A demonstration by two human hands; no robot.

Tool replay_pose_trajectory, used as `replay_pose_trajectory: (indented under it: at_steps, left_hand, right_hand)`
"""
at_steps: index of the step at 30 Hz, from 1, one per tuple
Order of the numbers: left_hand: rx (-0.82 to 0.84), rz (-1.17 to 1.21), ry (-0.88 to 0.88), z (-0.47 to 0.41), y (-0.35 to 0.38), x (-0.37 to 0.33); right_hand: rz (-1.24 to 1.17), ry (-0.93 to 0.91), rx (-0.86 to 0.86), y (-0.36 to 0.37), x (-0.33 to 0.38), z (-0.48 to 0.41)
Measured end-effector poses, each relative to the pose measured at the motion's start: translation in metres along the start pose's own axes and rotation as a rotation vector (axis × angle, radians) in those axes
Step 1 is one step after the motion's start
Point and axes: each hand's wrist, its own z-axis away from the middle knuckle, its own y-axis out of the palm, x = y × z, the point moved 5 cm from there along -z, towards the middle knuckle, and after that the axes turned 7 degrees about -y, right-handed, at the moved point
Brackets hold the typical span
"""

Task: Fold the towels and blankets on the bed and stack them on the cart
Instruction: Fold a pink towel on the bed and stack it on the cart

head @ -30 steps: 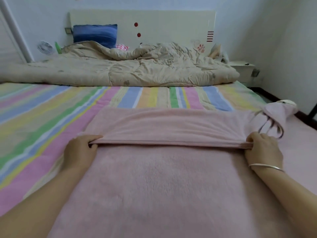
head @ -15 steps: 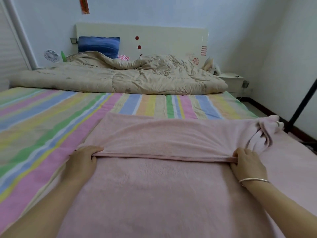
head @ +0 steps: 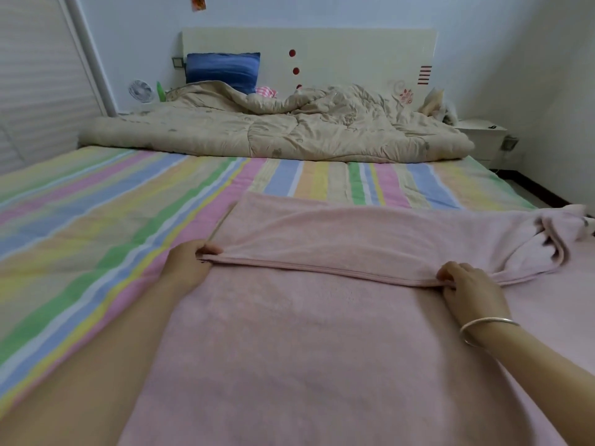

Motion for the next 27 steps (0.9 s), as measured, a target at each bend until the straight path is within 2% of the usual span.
replay_pose_trajectory:
  at_steps: [6, 12, 20, 25, 27]
  left_hand:
    - [0.046, -0.018, 0.05, 0.011, -0.002, -0.002]
    - [-0.047, -0.205, 0.15, 0.021, -0.015, -0.01]
    - [-0.118, -0.399, 0.177, 0.038, -0.025, -0.013]
    - [-0.07, -0.46, 0.016, 0.055, -0.009, -0.017]
    - [-0.082, -0.482, 0.095, 0.072, 0.009, -0.042]
  right_hand:
    - [0.037, 0.019, -0.067, -0.008, 0.007, 0.003]
    - [-0.01, 0.065, -0.068, -0.024, 0.012, 0.017]
    - [-0.002, -0.068, -0.101, -0.046, 0.018, 0.064]
    - [-0.023, -0.102, 0.027, -0.027, 0.014, 0.074]
    - [-0.073, -0.086, 0.082, -0.023, 0.012, 0.071]
